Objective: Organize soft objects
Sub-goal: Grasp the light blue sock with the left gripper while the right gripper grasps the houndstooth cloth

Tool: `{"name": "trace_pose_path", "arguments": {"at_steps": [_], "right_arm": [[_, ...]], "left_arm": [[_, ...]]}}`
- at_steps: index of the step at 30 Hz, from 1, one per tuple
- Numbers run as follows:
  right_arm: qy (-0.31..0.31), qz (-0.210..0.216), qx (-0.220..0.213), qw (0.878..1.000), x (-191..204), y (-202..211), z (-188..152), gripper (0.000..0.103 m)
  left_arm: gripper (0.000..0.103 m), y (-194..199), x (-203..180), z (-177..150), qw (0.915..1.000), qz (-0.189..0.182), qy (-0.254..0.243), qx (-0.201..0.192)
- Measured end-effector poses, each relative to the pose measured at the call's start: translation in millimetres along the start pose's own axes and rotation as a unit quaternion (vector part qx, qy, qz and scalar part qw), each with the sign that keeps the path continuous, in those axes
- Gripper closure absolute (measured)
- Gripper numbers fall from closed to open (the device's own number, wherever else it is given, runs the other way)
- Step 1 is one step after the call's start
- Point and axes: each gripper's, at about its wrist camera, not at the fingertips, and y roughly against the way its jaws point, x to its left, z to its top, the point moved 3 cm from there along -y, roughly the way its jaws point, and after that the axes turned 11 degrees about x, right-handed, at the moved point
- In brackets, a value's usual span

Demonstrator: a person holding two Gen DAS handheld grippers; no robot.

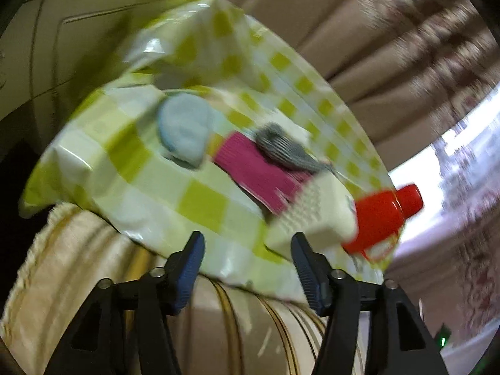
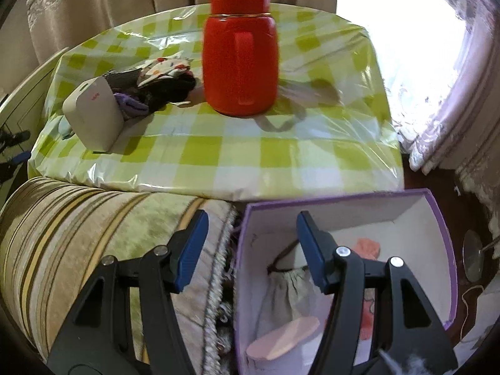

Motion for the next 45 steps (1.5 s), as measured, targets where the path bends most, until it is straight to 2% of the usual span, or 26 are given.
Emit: {"name": "trace_pose_path", "arguments": {"at_steps": [3,5,8,10,13,18,22,25,26,29,33,38,45], "right_arm": [[0.013,0.001,-0.003,1.000,10,-1,12,0.040],[0.022,0.002,-0.008,1.000,17,-1,22,0.040],[0.036,0.003,-0.018,0.999,26,2,36,0.040],[0.047,0.007,-0.025,0.999,35,5,49,0.040],[0.072,0.013,-0.037,0.997,51,10,72,0.040],[0.113,0.026,-0.047,0.992,81,15,105,0.038],[0.145,0.032,-0.051,0.988,109,19,129,0.034],[0.174,0.042,-0.051,0.982,133,20,149,0.031],[0.185,0.041,-0.051,0.981,142,20,155,0.029],[0.217,0.042,-0.039,0.974,171,13,176,0.028],[0.255,0.045,-0.014,0.966,210,-3,200,0.028],[0.298,0.030,0.021,0.954,256,-28,221,0.028],[0.366,-0.037,0.070,0.927,306,-78,231,0.028]], "left_arm": [[0.039,-10,16,25,0.9993,0.007,0.036,0.004],[0.036,-21,25,45,0.9977,0.031,0.060,0.003],[0.027,-38,32,68,0.9946,0.062,0.084,-0.003],[0.027,-49,36,84,0.9923,0.079,0.095,-0.003],[0.023,-70,33,103,0.9890,0.124,0.081,0.000],[0.019,-97,34,121,0.9807,0.178,0.079,0.009],[0.018,-115,40,124,0.9770,0.199,0.074,0.021],[0.018,-121,35,122,0.9758,0.215,0.035,0.014],[0.021,-122,34,121,0.9749,0.221,0.022,0.012],[0.044,-121,33,119,0.9694,0.245,-0.002,-0.001],[0.064,-116,38,116,0.9704,0.241,-0.015,-0.015],[0.076,-112,42,113,0.9768,0.213,-0.010,-0.024],[0.080,-94,45,104,0.9862,0.160,0.003,-0.045]]}}
